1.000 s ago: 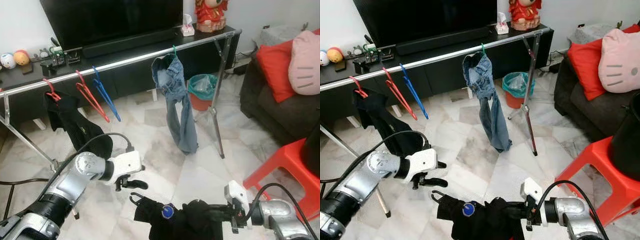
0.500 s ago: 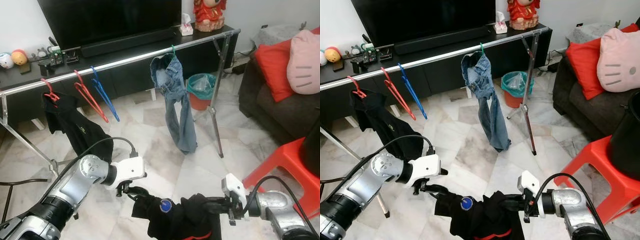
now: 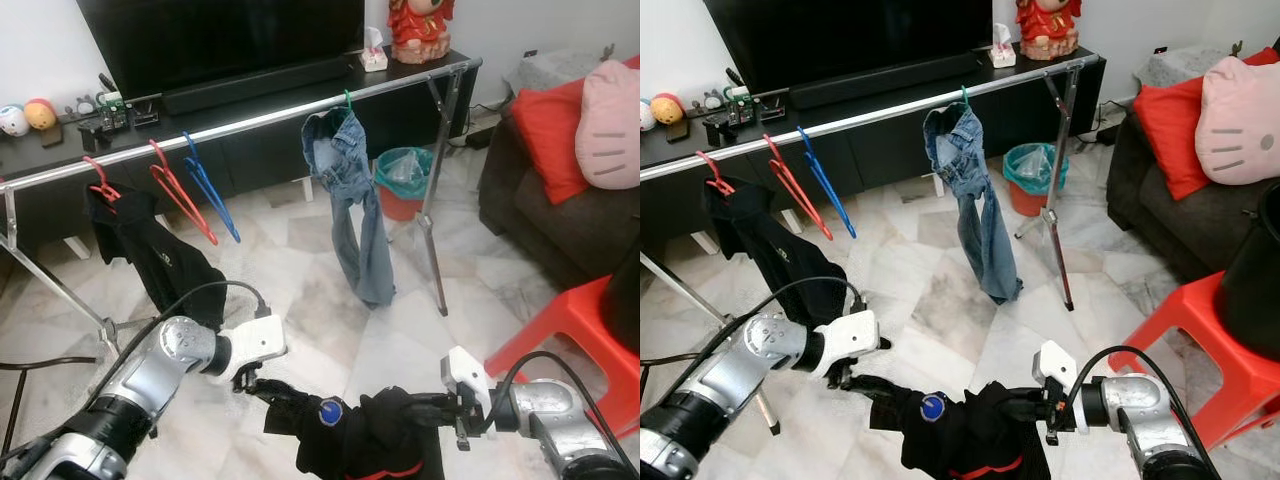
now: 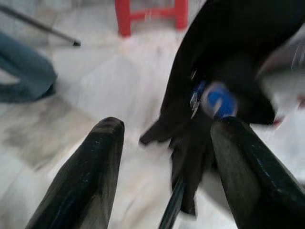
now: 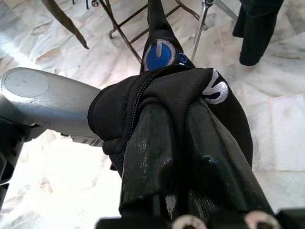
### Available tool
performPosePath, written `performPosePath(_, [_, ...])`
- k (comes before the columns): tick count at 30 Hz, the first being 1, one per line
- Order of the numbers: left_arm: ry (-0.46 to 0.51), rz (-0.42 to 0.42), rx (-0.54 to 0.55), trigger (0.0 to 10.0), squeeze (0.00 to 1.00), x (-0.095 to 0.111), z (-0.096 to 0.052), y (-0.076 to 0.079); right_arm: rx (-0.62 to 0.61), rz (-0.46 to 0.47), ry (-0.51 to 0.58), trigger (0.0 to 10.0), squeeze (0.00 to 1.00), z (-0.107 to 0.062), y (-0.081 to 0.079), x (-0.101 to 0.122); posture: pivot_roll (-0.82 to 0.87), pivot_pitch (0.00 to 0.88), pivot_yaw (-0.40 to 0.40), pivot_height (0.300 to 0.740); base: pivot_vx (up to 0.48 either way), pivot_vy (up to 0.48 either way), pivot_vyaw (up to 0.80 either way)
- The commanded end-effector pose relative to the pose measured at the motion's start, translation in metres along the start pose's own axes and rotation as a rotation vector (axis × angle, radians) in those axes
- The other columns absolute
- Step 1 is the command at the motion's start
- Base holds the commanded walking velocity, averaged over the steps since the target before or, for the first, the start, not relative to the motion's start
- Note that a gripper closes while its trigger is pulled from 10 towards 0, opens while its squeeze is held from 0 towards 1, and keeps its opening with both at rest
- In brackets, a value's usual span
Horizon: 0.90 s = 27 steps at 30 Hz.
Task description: Hang hanger
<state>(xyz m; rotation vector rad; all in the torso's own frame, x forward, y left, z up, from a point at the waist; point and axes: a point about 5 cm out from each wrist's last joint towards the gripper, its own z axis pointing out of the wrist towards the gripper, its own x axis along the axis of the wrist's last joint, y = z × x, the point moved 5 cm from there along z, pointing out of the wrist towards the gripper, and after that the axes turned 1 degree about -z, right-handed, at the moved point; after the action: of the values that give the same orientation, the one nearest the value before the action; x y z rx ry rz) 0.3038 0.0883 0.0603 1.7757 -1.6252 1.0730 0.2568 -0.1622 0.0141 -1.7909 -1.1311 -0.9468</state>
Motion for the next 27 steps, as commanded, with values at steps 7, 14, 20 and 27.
performPosePath(7, [0.099,-0.158,0.074,10.0,0.0,-0.008,-0.002,-0.008,0.013,-0.05,-0.058,0.0,0.02,0.01,-0.001,-0.004,0.12,0.0,0.097,0.74,0.0,0.0,0.0])
performPosePath(14, [0.153,-0.273,0.147,10.0,0.0,-0.023,-0.005,-0.01,0.017,-0.074,-0.057,0.0,0.02,0.012,0.001,0.001,0.11,0.006,0.09,0.74,0.0,0.0,0.0])
performPosePath(20, [0.091,-0.251,0.142,10.0,0.0,-0.042,-0.002,-0.001,0.01,-0.105,-0.079,0.0,0.02,0.008,0.005,0.005,0.1,0.022,0.085,0.74,0.0,0.0,0.0])
performPosePath(27, [0.021,-0.226,0.134,10.0,0.0,-0.056,-0.001,0.003,0.004,-0.097,-0.083,0.0,0.02,0.014,0.004,0.001,0.1,0.029,0.085,0.74,0.0,0.0,0.0])
